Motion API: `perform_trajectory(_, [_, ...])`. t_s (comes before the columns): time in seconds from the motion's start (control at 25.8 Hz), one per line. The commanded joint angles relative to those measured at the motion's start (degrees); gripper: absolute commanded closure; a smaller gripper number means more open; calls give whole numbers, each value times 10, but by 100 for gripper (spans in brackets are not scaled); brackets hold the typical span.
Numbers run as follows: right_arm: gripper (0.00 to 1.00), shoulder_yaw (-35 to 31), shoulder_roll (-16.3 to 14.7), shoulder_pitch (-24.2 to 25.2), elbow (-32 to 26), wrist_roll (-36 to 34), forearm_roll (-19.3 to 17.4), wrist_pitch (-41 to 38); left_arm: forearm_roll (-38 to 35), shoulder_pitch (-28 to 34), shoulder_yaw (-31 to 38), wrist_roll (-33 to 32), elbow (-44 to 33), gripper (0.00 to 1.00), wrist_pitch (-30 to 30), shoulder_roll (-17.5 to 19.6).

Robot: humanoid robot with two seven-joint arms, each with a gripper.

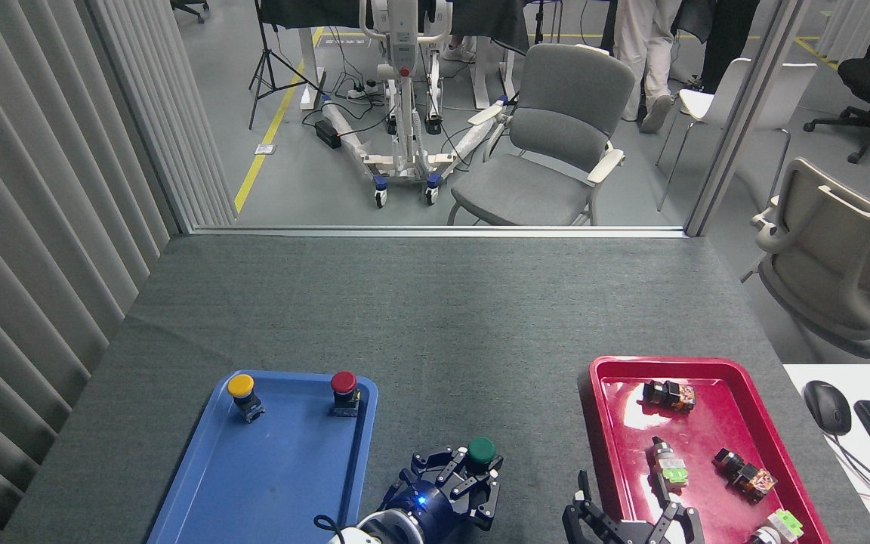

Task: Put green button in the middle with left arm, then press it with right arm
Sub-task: 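Carry the green button off the blue tray toward the table middle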

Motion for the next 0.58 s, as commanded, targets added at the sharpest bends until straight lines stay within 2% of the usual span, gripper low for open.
perform_trajectory(0.0, [1, 3, 3, -2, 3, -4, 0, -1, -2, -2, -2, 8, 21, 5, 6, -9])
perform_trajectory(0.04, [1, 4, 4, -3, 3, -4, 0, -1, -2, 1, -2, 8, 20, 1, 3, -8])
perform_trajectory(0.23, [4, 25, 8, -21, 18, -5, 0, 0, 0, 21, 3, 0, -8, 1, 1, -5])
perform_trajectory(0.35, [6, 29, 13, -27, 23, -5, 0, 0, -1, 46, 23, -5, -91, 1, 4, 26])
perform_trajectory(0.47, [24, 37, 15, -33, 28, -8, 1, 0, 3, 111, 72, -6, -229, 1, 21, 82])
perform_trajectory(0.54, [45, 49, 18, -39, 30, -13, 7, -1, 2, 161, 116, -5, -314, 1, 63, 113])
